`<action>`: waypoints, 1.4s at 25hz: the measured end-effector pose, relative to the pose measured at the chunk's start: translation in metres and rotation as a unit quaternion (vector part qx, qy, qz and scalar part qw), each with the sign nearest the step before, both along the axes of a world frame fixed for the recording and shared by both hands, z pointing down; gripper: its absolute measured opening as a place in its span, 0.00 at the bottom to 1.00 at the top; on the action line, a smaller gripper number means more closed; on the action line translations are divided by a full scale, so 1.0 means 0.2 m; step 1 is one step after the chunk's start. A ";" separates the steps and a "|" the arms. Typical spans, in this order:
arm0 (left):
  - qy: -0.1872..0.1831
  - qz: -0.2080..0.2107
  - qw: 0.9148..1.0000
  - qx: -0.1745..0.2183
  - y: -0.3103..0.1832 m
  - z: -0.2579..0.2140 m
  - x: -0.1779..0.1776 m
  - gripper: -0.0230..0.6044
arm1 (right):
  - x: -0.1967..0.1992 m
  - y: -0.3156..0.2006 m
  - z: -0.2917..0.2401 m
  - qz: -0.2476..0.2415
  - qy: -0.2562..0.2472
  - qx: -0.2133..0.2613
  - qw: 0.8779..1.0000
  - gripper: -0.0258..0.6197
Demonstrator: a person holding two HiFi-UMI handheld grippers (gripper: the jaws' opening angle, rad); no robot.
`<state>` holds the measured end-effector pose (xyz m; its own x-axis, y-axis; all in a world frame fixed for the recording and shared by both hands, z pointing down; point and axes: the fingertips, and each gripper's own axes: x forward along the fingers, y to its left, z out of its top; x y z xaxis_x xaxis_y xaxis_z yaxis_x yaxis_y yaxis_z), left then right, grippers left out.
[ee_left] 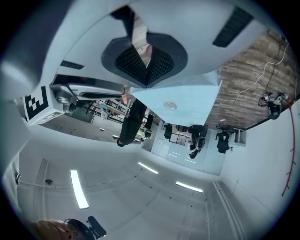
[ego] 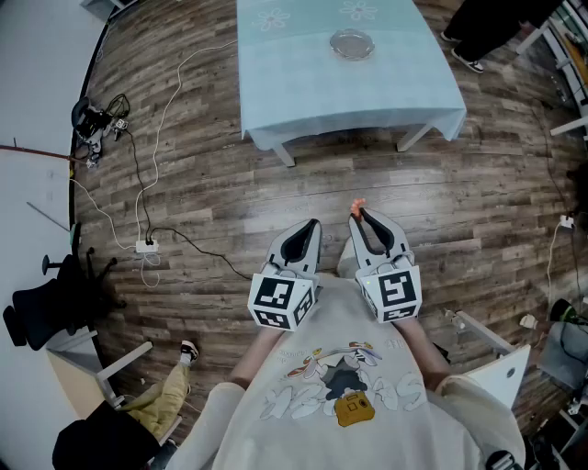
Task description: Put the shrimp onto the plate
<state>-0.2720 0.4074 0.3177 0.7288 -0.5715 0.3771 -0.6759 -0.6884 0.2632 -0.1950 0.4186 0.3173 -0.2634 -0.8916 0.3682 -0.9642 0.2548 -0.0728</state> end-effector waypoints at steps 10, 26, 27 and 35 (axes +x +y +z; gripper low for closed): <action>-0.017 -0.002 1.000 -0.013 -0.08 0.06 0.35 0.05 | 0.33 -0.08 0.02 -0.013 -0.013 0.002 1.000 0.16; -0.044 0.007 0.999 -0.018 -0.04 0.09 0.56 0.05 | 0.65 -0.03 0.14 0.022 -0.061 -0.011 0.998 0.16; -0.046 0.012 0.999 -0.020 -0.04 0.10 0.57 0.05 | 0.66 -0.03 0.14 0.028 -0.063 -0.012 0.998 0.16; -0.037 0.040 0.998 -0.031 -0.16 0.17 0.67 0.05 | 0.78 -0.12 0.20 0.067 -0.057 -0.023 0.996 0.16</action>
